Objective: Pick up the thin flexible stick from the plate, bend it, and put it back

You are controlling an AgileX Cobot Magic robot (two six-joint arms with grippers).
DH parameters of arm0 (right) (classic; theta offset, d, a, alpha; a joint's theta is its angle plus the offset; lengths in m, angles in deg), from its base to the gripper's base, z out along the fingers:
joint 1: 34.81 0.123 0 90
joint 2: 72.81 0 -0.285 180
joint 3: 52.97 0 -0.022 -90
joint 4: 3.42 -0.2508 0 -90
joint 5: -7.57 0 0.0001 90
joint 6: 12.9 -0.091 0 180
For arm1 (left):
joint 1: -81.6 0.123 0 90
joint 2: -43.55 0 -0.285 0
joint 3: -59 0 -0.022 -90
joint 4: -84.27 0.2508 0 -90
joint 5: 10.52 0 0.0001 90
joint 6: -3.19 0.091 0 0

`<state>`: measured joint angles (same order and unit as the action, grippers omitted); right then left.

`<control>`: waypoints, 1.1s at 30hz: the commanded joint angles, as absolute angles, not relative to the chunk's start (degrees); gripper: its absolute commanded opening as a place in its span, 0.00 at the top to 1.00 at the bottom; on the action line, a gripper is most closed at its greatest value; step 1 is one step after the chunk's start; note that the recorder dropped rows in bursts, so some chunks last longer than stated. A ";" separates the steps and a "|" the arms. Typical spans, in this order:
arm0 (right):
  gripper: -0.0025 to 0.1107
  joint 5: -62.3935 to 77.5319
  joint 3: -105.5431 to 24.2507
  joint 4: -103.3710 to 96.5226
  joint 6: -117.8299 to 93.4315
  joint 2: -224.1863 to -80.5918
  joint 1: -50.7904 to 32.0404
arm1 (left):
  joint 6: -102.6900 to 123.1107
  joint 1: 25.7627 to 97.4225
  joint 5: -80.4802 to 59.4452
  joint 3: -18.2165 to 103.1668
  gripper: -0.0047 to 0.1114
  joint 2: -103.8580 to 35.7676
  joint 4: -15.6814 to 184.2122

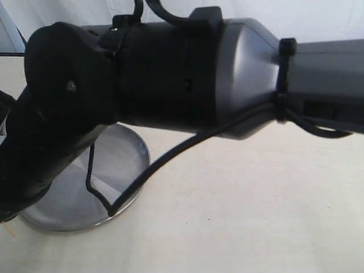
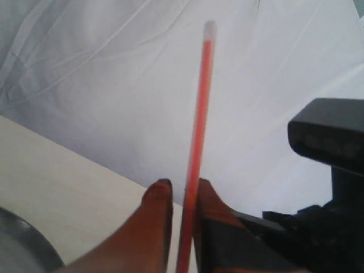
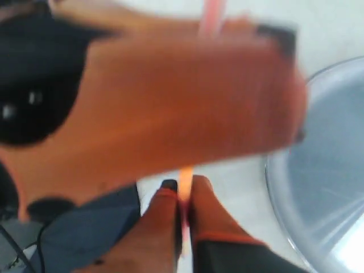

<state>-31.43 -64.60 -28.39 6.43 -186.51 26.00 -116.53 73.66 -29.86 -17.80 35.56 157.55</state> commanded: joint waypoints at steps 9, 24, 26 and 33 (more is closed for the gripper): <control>0.99 -30.55 -65.00 -28.90 6.66 -186.10 25.89 | -116.00 73.44 -32.81 -18.22 0.96 35.77 157.82; 0.99 -36.20 -65.00 -29.89 6.54 -186.10 25.89 | -116.00 73.44 -29.75 -18.22 0.96 35.77 164.10; 0.99 -36.20 -65.00 -30.52 6.54 -185.95 25.89 | -116.09 73.44 -29.75 -18.22 0.96 35.77 166.14; 0.99 -36.44 -65.00 -30.68 6.54 -184.02 25.89 | -116.09 73.44 -29.99 -18.22 0.96 35.77 170.28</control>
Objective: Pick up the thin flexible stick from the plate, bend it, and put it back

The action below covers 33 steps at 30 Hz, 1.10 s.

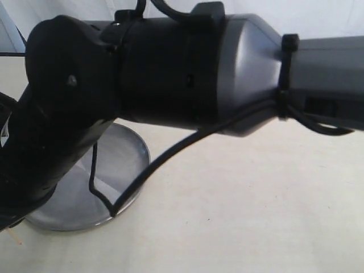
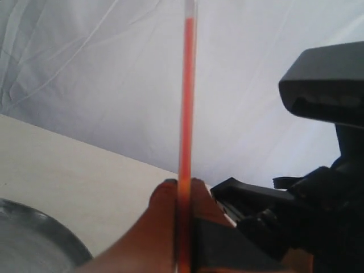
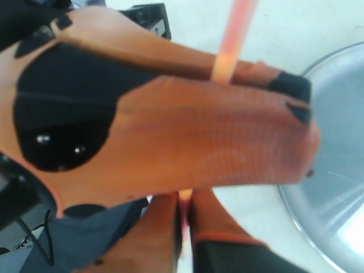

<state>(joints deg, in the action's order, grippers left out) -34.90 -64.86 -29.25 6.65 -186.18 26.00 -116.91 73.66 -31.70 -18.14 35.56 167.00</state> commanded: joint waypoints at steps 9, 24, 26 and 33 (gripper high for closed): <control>0.99 -36.54 -65.00 -28.92 6.54 -184.05 25.89 | -116.26 73.44 -29.99 -18.22 0.96 35.77 167.38; 0.47 -36.38 -65.00 -23.82 6.54 -184.95 25.89 | -116.26 73.44 -29.99 -18.22 0.96 35.77 167.06; 0.48 -36.38 -65.00 -23.27 6.43 -185.17 25.89 | -116.26 73.44 -29.99 -18.22 0.96 35.77 166.21; 0.51 -32.73 -65.00 -22.49 4.13 -188.12 25.89 | -116.26 73.44 -30.07 -18.22 0.96 35.77 161.36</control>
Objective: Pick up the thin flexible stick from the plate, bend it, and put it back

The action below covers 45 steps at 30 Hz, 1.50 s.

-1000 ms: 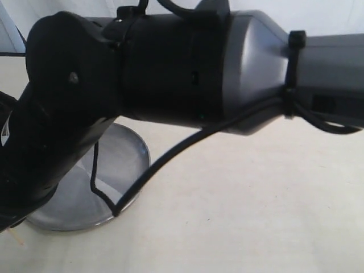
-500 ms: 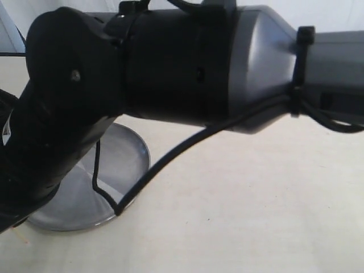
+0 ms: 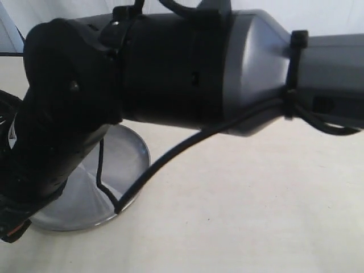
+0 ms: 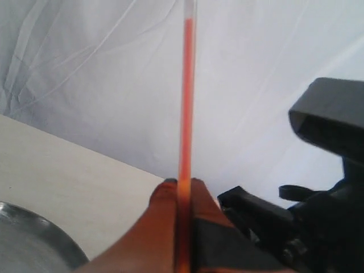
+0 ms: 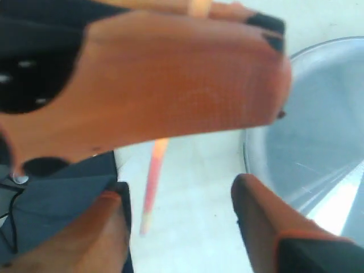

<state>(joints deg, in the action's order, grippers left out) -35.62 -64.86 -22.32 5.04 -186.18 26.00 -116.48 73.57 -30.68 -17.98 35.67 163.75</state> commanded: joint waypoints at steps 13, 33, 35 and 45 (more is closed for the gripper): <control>0.98 -23.44 -65.00 -20.96 4.13 -194.88 25.79 | -116.26 73.44 -30.21 -18.05 0.96 35.77 155.61; 0.98 -32.73 -65.00 -20.91 4.13 -191.18 25.90 | -116.15 73.44 -19.73 -18.05 0.66 35.77 158.00; 0.98 -32.86 -65.00 -21.40 4.13 -190.92 25.90 | -116.15 73.44 -19.73 -18.05 0.67 35.77 158.00; 0.98 -39.52 -65.00 -32.06 10.55 -189.36 26.00 | -116.15 73.44 -19.96 -18.05 0.87 35.77 158.94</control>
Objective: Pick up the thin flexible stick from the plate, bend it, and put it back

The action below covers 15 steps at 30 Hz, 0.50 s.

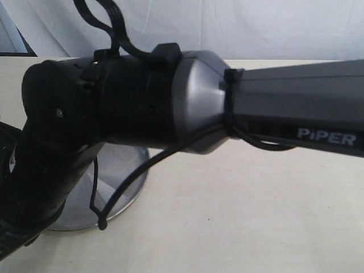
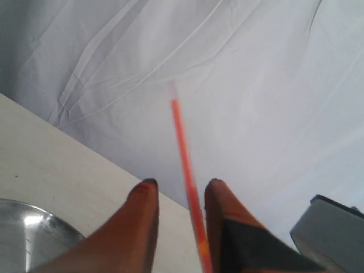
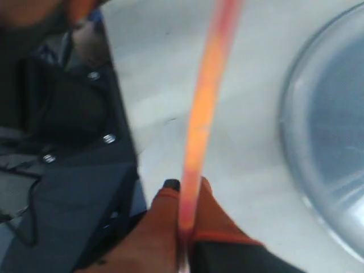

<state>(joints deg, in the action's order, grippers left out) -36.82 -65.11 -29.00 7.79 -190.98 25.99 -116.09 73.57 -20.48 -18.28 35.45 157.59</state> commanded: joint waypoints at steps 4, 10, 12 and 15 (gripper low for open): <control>0.98 -41.38 -65.00 -31.82 10.71 -187.47 26.00 | -116.10 73.44 -19.96 -18.05 0.96 35.77 161.97; 0.98 -43.17 -65.00 -30.84 10.84 -184.74 26.00 | -116.10 73.44 -20.80 -18.05 0.96 35.77 166.62; 0.98 -43.26 -65.00 -30.84 10.93 -183.84 26.00 | -116.10 73.44 -21.04 -18.05 0.96 35.77 166.77; 0.98 -43.26 -65.00 -30.84 10.93 -182.95 26.00 | -116.10 73.44 -21.04 -18.05 0.96 35.77 167.55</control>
